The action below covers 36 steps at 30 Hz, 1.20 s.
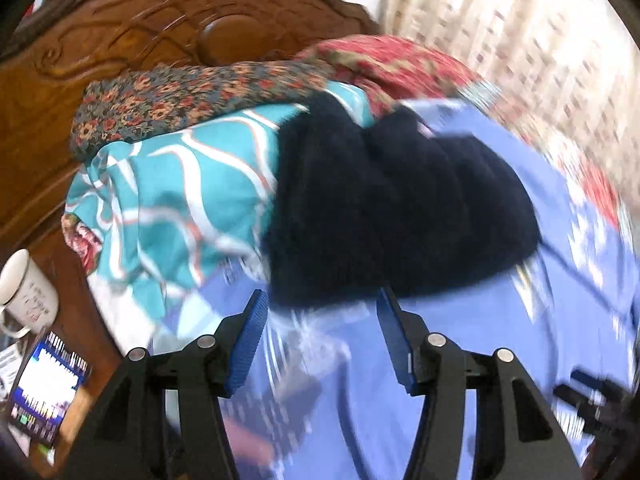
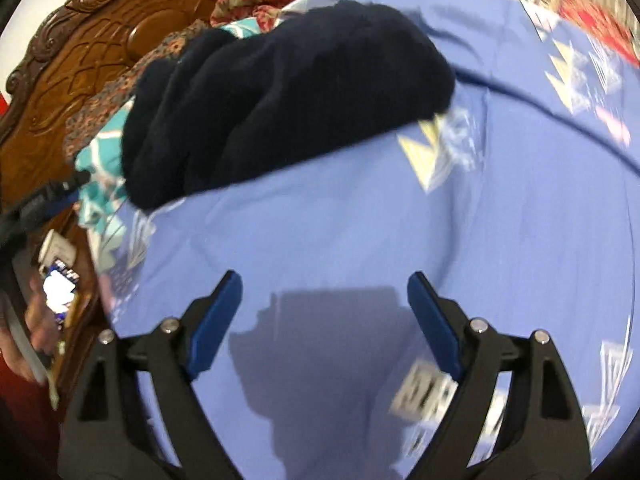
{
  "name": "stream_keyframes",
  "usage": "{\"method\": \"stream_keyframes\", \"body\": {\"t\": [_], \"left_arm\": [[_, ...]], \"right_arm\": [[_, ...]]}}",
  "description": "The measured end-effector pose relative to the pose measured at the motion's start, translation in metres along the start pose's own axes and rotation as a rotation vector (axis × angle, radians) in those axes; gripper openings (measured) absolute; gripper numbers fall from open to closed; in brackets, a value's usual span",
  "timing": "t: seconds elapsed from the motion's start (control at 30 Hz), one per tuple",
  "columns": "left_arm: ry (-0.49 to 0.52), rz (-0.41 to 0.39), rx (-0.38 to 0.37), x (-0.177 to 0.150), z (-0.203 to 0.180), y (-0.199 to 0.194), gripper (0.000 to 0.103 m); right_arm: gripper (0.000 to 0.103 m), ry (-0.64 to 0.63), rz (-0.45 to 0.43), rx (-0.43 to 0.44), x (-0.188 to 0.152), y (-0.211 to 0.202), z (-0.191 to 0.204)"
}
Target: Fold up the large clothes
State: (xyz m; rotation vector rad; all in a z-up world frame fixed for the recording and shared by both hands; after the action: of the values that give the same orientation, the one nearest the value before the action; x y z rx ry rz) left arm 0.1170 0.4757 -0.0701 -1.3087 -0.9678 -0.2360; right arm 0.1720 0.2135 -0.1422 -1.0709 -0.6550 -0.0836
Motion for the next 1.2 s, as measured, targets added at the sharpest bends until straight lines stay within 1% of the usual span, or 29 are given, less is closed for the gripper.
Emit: {"method": "stream_keyframes", "body": {"t": [0.07,0.13,0.23,0.3,0.4,0.53,0.67,0.8,0.93,1.0,1.2], "left_arm": [[0.059,0.013,-0.010,-0.030,-0.016,-0.021,0.076],[0.104,0.034,-0.067,-0.058,-0.042,-0.040,0.078],[0.155,0.047,-0.099,-0.092,-0.066,-0.064,0.078],[0.161,0.068,-0.117,-0.109,-0.076,-0.076,0.078],[0.154,0.119,-0.130,-0.127,-0.081,-0.084,0.078],[0.175,0.130,-0.091,-0.144,-0.083,-0.100,0.078],[0.174,0.159,-0.048,-0.155,-0.084,-0.108,0.078],[0.187,0.178,-0.011,-0.164,-0.086,-0.111,0.078],[0.202,0.196,0.026,-0.171,-0.087,-0.112,0.079],[0.208,0.193,0.042,-0.171,-0.088,-0.113,0.079],[0.209,0.176,0.088,-0.168,-0.088,-0.119,0.085]], "right_arm": [[0.082,-0.002,0.011,-0.003,-0.016,-0.012,0.004],[0.083,-0.027,0.007,-0.035,-0.033,-0.027,0.009],[0.090,-0.056,-0.027,-0.088,-0.047,-0.047,0.011],[0.090,-0.060,-0.051,-0.116,-0.060,-0.065,0.010],[0.091,-0.058,-0.071,-0.139,-0.078,-0.086,0.008],[0.092,-0.063,-0.085,-0.145,-0.100,-0.106,0.009],[0.093,-0.060,-0.081,-0.138,-0.115,-0.114,0.008],[0.093,-0.046,-0.059,-0.142,-0.127,-0.117,0.000],[0.094,-0.021,-0.047,-0.138,-0.135,-0.120,-0.005],[0.094,-0.013,-0.044,-0.133,-0.137,-0.121,-0.008],[0.094,0.007,-0.048,-0.127,-0.140,-0.126,-0.012]]}}
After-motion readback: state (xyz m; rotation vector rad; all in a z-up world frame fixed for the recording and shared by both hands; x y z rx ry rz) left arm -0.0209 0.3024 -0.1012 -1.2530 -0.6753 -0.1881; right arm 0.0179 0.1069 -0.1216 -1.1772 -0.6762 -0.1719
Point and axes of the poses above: each gripper's, at about its wrist camera, not at the fingertips, and y roughly the way its jaws point, z to its left, x to its top, the point moved 10 cm from there along y, roughly the way its jaws point, and after that the axes turned 1 degree about x, right-handed, at the moved point
